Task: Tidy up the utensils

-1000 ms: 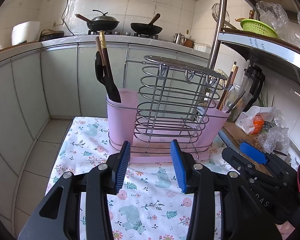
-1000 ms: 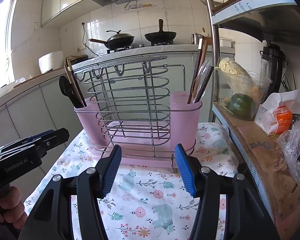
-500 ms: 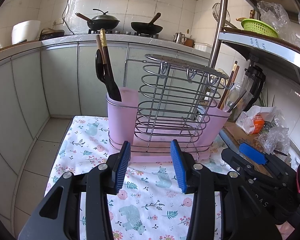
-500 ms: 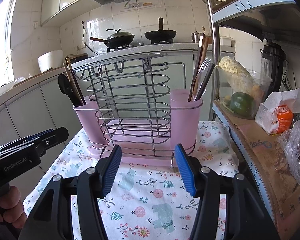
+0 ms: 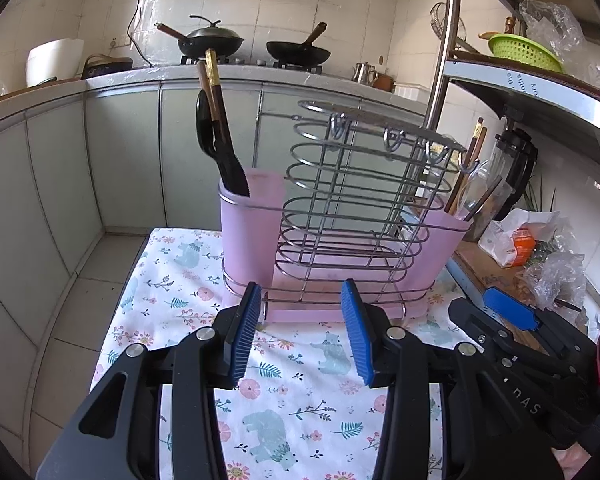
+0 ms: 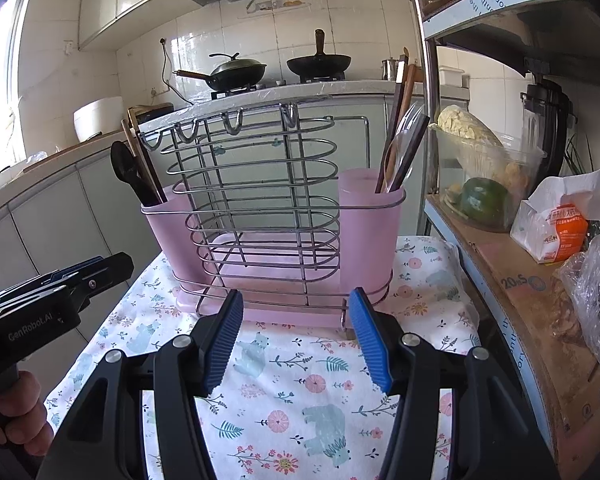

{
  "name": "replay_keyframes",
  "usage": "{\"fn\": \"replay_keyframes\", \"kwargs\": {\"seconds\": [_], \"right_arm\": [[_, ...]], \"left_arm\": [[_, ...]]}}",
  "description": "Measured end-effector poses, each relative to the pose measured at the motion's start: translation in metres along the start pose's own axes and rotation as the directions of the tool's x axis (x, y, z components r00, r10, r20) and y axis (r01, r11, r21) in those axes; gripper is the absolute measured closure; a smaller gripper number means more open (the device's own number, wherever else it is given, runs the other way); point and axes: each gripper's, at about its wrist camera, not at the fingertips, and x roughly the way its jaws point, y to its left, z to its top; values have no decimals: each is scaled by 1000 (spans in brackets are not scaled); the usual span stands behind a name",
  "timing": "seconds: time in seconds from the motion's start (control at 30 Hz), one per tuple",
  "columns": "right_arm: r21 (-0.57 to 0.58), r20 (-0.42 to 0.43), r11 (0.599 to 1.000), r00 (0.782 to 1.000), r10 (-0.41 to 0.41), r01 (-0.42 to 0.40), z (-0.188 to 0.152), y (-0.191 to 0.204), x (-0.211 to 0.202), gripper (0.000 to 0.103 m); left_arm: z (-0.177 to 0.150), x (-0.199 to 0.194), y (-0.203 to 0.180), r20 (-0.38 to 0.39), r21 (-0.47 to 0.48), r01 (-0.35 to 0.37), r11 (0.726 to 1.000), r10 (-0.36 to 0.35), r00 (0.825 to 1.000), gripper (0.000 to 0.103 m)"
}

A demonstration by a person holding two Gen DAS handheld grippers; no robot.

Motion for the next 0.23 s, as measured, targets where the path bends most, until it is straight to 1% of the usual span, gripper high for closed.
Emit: {"fn": "replay_keyframes", "kwargs": {"seconds": [0.1,0.23], "right_arm": [[5,-9,1000,1000,-2,2,-1,-1,3,48],[9,-22,1000,1000,-6,6,-4,-3,8,48]], "left_arm": [[0,5,3,-21,-10,-1,1000,0,1000,61],[-2,8,5,-28,-7,-6,1000,6,1000,61]]}}
